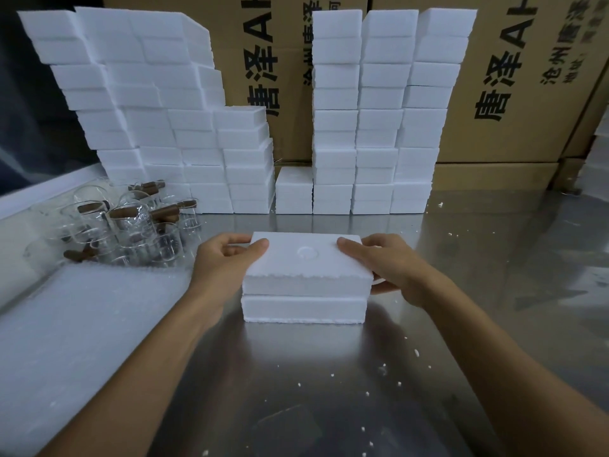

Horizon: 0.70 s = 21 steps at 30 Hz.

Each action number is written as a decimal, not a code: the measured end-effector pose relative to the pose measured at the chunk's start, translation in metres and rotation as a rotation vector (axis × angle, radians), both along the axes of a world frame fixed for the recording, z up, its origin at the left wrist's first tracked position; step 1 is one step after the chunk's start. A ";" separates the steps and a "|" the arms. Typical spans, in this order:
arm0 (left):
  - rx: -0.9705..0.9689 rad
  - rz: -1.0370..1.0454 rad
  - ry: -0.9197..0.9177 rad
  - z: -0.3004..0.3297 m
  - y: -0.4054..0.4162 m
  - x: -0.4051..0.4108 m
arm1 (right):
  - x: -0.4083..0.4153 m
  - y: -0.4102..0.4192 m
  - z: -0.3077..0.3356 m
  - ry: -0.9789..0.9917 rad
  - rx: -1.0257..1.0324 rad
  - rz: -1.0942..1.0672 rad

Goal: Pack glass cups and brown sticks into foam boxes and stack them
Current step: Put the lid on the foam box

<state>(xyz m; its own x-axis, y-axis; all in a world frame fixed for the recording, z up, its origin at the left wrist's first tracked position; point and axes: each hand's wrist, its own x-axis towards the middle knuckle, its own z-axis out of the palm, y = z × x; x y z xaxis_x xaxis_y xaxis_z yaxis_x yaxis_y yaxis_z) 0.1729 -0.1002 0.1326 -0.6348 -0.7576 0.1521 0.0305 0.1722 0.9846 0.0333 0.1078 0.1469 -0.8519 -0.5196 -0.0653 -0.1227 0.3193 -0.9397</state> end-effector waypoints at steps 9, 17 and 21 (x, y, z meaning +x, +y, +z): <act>-0.026 0.232 0.139 -0.023 0.002 -0.001 | 0.015 -0.024 -0.018 0.078 -0.140 -0.060; -0.113 0.126 0.129 -0.038 0.012 0.001 | 0.040 -0.036 -0.047 0.171 -0.349 -0.094; -0.204 0.124 0.142 -0.036 0.015 0.002 | 0.044 -0.036 -0.046 0.256 -0.365 -0.024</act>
